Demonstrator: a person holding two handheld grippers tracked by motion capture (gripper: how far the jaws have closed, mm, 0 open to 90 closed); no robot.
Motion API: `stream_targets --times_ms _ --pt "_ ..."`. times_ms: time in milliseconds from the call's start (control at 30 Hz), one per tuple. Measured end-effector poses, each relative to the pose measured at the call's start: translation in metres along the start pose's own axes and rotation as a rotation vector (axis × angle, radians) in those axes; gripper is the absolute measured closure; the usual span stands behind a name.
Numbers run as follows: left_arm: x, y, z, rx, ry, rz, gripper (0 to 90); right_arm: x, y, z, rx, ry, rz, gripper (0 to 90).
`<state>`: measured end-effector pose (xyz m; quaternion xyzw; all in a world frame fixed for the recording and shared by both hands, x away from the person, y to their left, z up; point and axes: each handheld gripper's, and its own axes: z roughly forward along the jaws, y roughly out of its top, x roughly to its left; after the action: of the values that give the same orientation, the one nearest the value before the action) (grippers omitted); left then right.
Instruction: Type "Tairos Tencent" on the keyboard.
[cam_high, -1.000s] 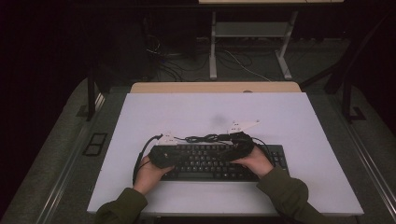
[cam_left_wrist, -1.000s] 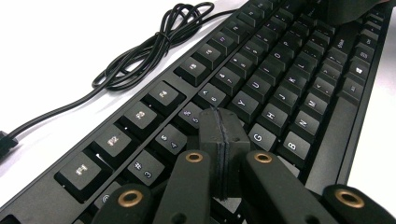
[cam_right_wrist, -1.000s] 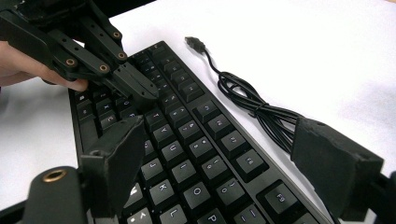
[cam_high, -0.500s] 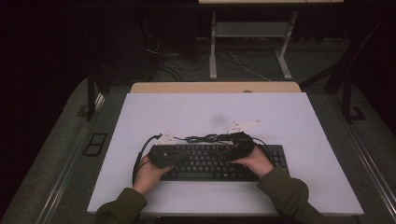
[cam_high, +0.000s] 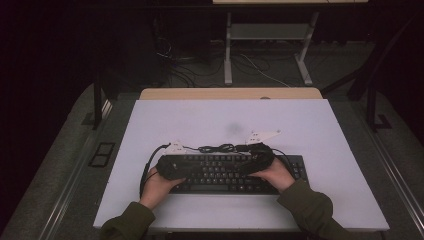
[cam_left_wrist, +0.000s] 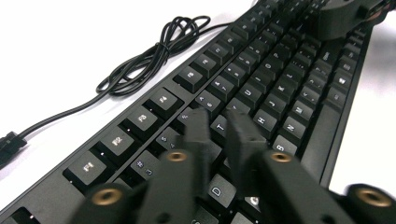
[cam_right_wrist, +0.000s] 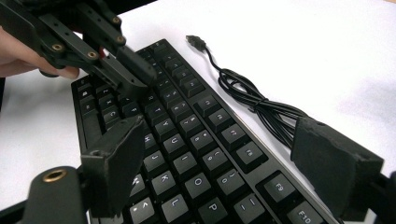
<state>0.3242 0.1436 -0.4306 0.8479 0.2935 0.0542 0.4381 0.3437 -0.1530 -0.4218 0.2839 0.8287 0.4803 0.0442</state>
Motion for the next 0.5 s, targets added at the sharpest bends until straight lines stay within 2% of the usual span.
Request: stream_targets --times_ms 233,400,500 --pt "-0.0004 -0.0031 -0.0046 -0.021 -0.001 0.001 49.9 -0.0010 -0.0016 -0.0052 -0.010 -0.005 0.007 17.4" --pt "-0.0004 -0.0062 -0.0082 -0.029 0.013 0.025 28.8 -0.0026 -0.0023 -0.0081 -0.018 -0.009 0.007 17.4" --pt "-0.0005 -0.0081 -0.0082 -0.035 0.024 0.015 16.1 -0.0036 -0.0027 -0.0091 -0.021 -0.009 0.009 17.4"
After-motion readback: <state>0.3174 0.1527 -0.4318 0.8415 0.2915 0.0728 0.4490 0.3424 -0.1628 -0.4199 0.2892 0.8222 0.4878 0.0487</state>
